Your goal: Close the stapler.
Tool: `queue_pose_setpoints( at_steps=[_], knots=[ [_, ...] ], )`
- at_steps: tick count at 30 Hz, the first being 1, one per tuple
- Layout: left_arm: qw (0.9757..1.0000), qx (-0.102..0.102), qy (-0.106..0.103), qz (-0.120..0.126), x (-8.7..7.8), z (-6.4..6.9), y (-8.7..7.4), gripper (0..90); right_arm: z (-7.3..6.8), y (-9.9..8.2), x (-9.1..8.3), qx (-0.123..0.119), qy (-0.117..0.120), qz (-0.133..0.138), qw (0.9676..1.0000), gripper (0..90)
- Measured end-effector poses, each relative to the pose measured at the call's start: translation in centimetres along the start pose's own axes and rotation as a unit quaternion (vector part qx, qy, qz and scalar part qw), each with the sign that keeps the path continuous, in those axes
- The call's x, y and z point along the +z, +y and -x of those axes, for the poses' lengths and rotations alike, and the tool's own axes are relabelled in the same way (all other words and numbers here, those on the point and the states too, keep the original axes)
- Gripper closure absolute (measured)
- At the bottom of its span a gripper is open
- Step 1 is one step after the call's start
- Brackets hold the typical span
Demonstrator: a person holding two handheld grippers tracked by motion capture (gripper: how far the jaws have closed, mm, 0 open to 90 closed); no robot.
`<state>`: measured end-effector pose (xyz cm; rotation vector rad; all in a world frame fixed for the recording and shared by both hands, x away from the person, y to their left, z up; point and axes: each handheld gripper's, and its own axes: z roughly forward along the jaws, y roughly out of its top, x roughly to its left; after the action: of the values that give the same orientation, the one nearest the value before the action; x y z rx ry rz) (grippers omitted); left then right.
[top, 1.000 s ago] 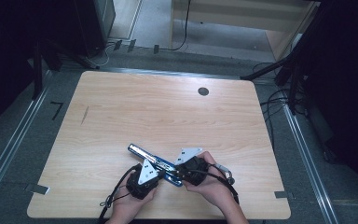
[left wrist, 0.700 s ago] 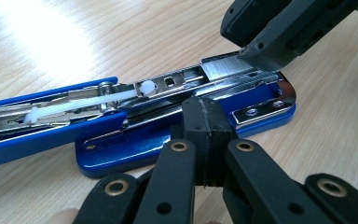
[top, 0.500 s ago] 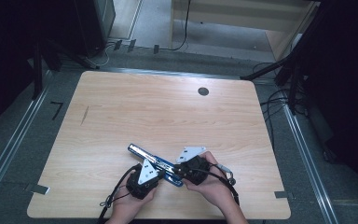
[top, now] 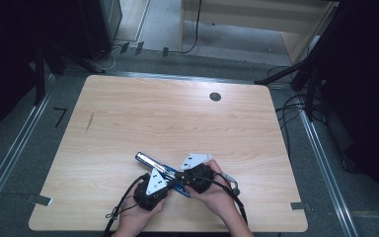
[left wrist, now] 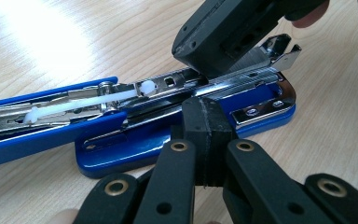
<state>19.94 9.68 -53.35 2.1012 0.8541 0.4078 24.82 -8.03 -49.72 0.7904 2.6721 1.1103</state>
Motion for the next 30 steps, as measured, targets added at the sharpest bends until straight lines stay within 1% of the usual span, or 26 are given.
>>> queue_pose_setpoints(
  at_steps=[5, 10, 14, 16, 19, 22, 25, 30],
  knots=[
    [1.0, -0.001, 0.0, -0.001, 0.0, 0.0, 0.0, 90.0, 0.0, -0.2, -0.3, -0.006, 0.0, -0.004, 1.0, 90.0],
    [1.0, 0.0, 0.001, 0.0, 0.0, 0.0, 0.0, 90.0, 0.2, -0.5, -0.6, 0.001, -0.003, -0.002, 1.0, 90.0],
    [1.0, 0.0, 0.0, 0.0, 0.0, 0.0, 0.0, 90.0, 0.1, -0.3, -0.2, 0.001, -0.003, 0.005, 1.0, 90.0],
    [1.0, 0.0, 0.0, 0.001, 0.0, 0.0, 0.0, 90.0, 0.0, -0.2, 0.0, 0.004, -0.003, 0.005, 1.0, 90.0],
    [1.0, 0.001, 0.0, 0.0, 0.0, 0.0, 0.0, 90.0, 0.0, 0.0, 0.3, 0.004, -0.011, 0.003, 0.9999, 90.0],
    [1.0, 0.001, 0.0, 0.0, 0.0, 0.0, 0.0, 90.0, -0.1, 0.0, 0.4, 0.005, -0.009, 0.004, 0.9999, 90.0],
    [1.0, 0.001, 0.0, 0.0, 0.0, 0.0, 0.0, 90.0, 0.0, -0.1, 0.3, 0.001, -0.009, 0.002, 1.0, 90.0],
    [1.0, 0.0, 0.001, 0.0, 0.0, 0.0, 0.0, 90.0, 0.1, -0.6, -0.1, 0.005, -0.006, 0.003, 1.0, 90.0]
  ],
)
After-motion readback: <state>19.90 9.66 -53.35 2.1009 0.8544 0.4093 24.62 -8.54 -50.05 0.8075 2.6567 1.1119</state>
